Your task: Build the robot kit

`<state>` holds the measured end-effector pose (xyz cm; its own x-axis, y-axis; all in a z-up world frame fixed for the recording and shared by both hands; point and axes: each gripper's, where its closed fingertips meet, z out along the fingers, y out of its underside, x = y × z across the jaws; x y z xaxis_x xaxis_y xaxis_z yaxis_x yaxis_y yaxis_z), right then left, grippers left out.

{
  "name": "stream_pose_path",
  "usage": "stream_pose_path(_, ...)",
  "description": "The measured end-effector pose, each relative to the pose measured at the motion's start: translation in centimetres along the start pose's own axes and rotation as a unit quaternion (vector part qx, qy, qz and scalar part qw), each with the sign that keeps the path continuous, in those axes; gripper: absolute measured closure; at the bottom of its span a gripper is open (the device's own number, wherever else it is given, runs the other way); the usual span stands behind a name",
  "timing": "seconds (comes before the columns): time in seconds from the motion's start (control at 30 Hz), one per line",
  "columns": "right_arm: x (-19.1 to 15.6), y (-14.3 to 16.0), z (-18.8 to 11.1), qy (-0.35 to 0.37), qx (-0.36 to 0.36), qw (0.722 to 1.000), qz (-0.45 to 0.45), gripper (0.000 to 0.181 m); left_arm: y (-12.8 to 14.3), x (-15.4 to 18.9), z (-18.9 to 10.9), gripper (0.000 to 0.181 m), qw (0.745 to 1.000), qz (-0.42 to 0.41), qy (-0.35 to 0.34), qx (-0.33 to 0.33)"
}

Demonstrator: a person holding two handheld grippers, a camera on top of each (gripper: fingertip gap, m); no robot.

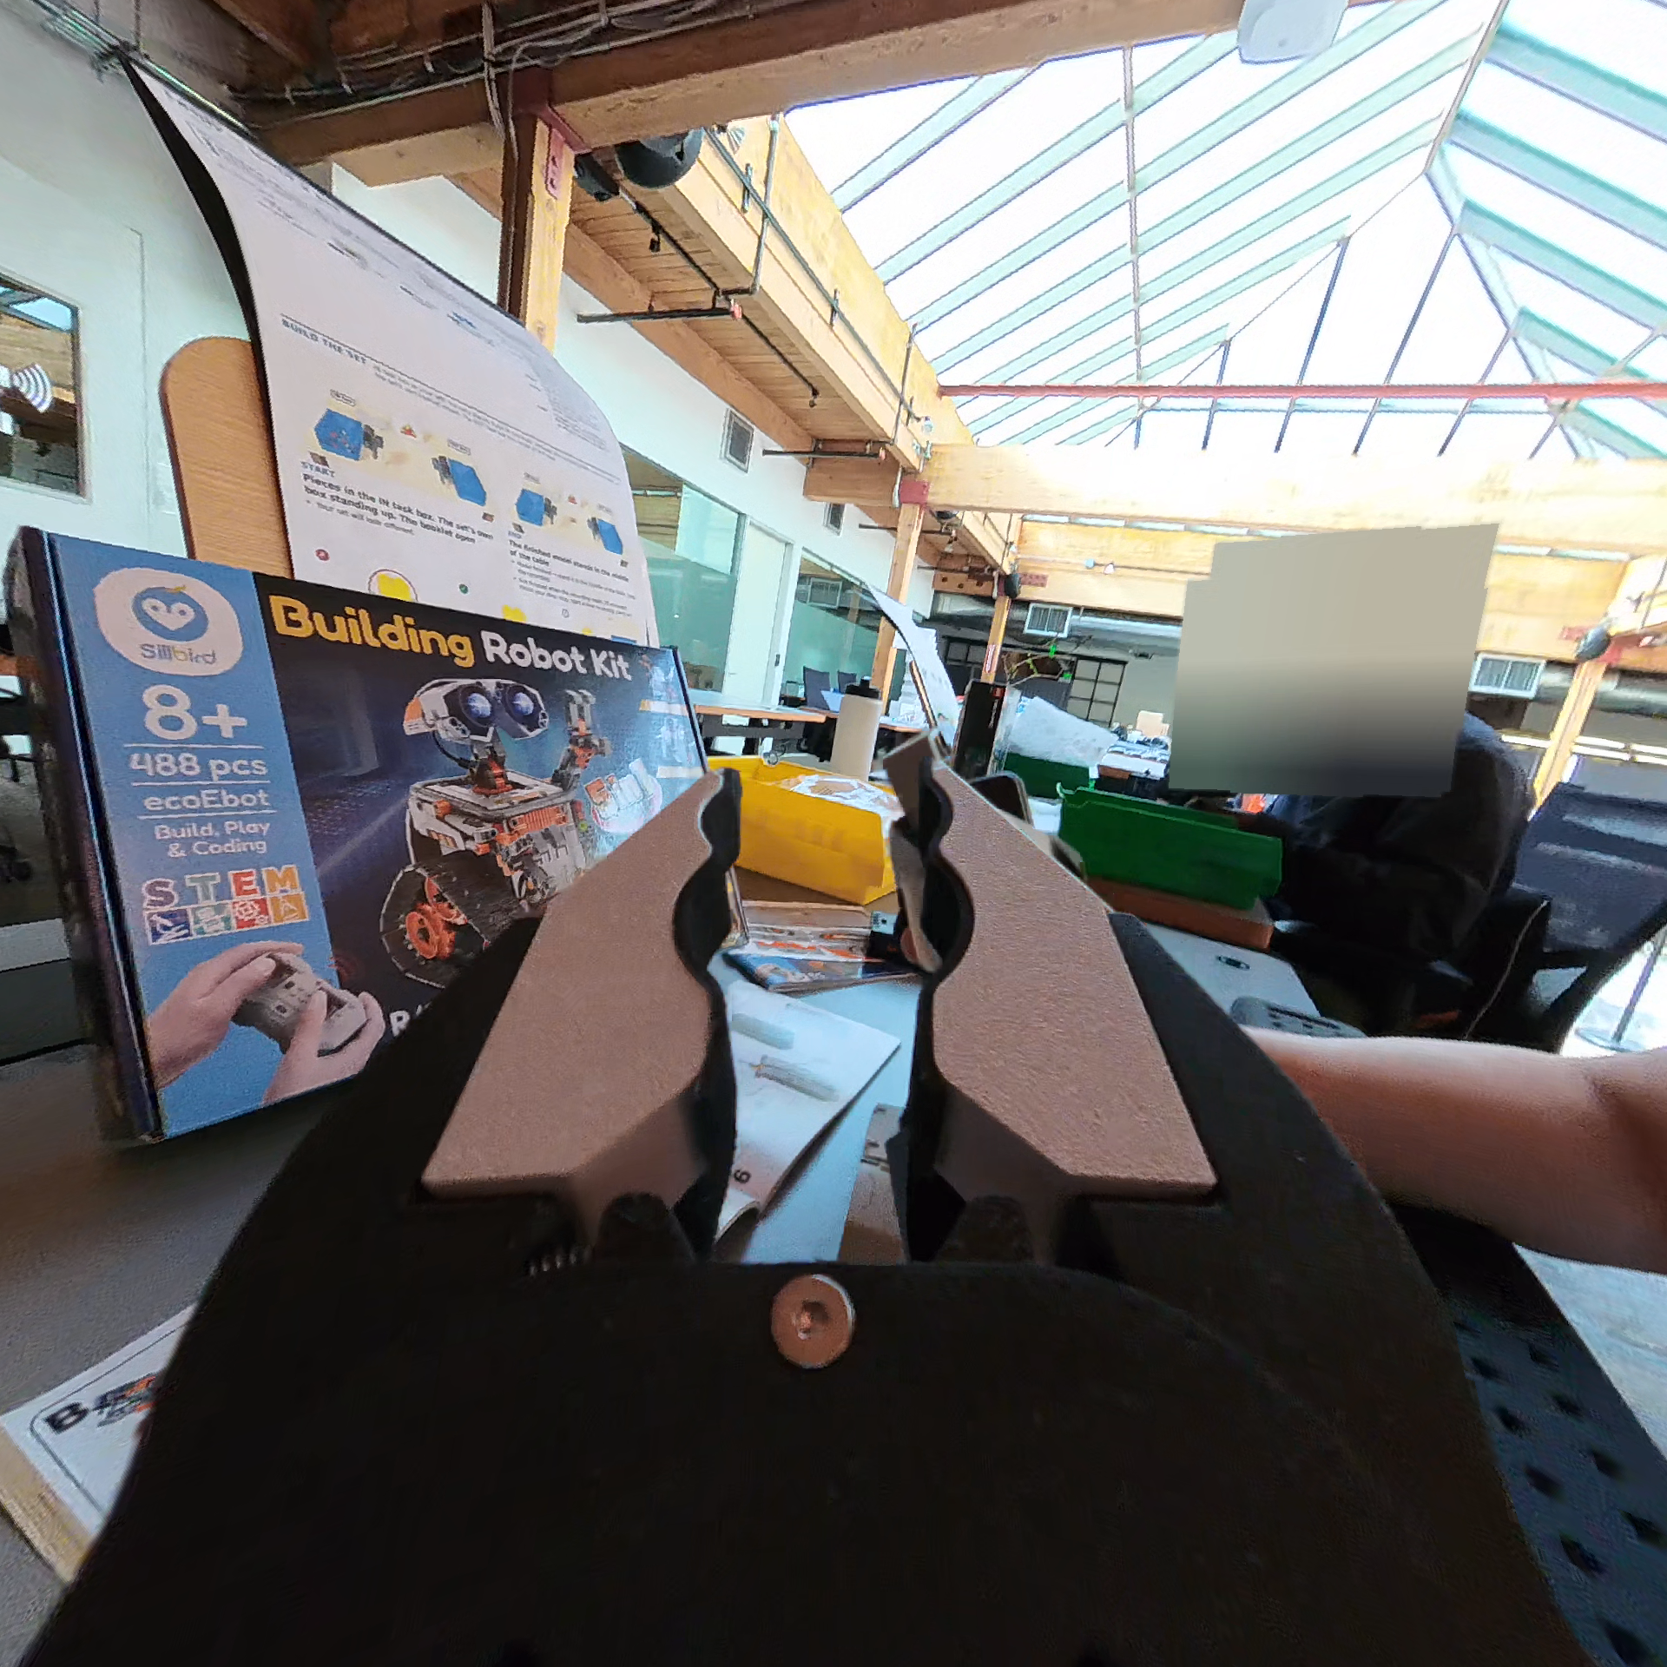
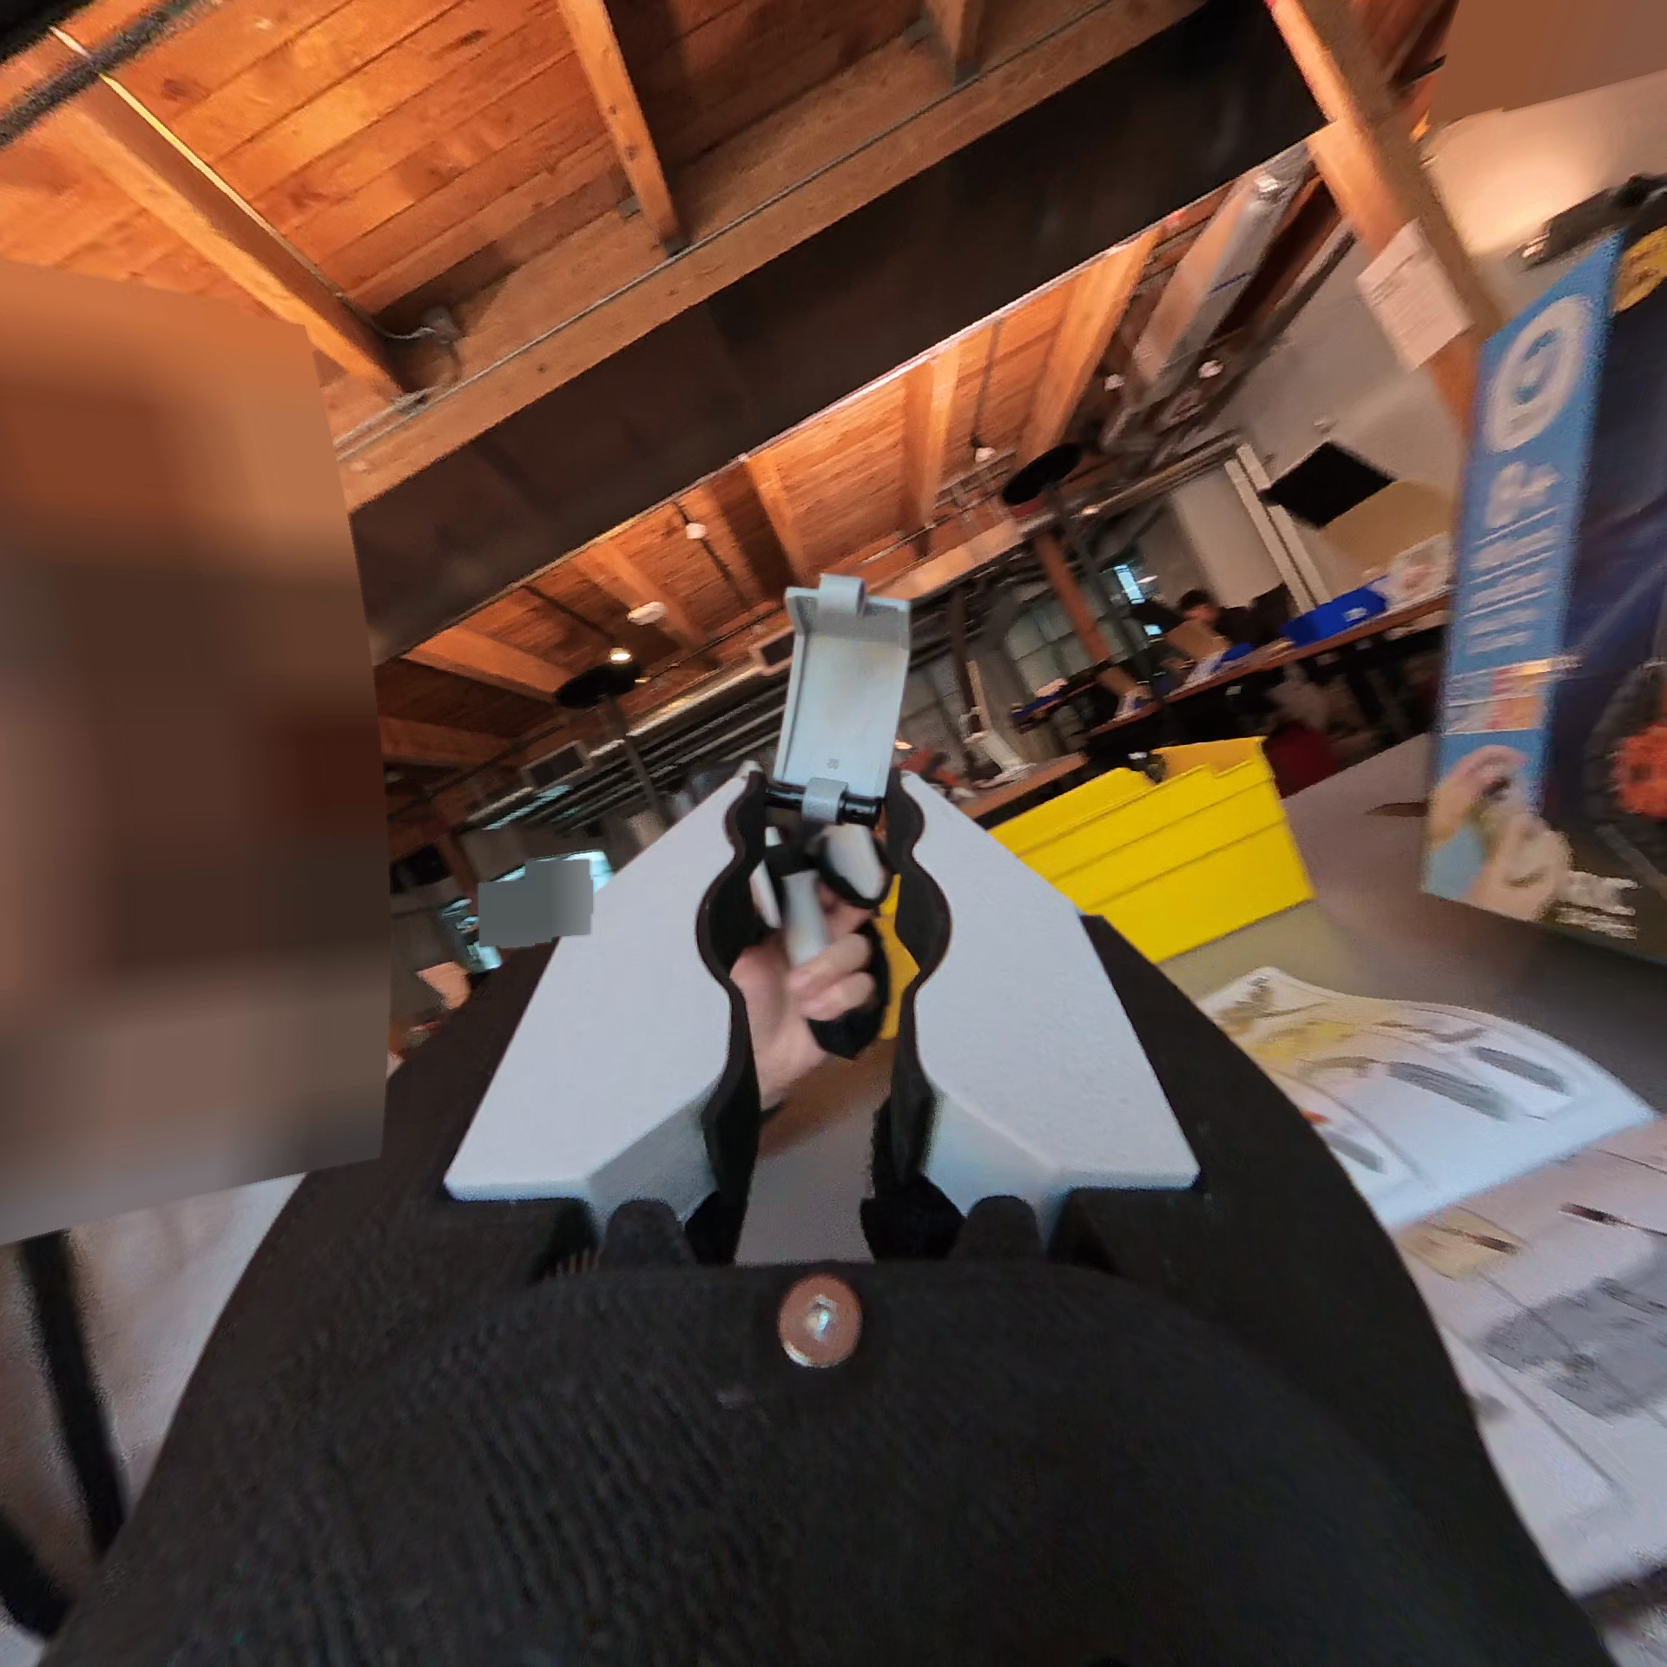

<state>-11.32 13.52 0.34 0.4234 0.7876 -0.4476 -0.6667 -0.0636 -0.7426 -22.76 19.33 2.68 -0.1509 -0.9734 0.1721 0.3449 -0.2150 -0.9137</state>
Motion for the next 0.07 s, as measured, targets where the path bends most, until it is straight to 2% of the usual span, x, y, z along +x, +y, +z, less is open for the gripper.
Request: stream_pose_path(0.07, -1.81, 0.3, 0.58, -0.056, 0.003, 0.998, 0.032, 0.157, 0.78, 0.12, 0.29, 0.144, 1.0, -0.015, 0.016, -0.019)
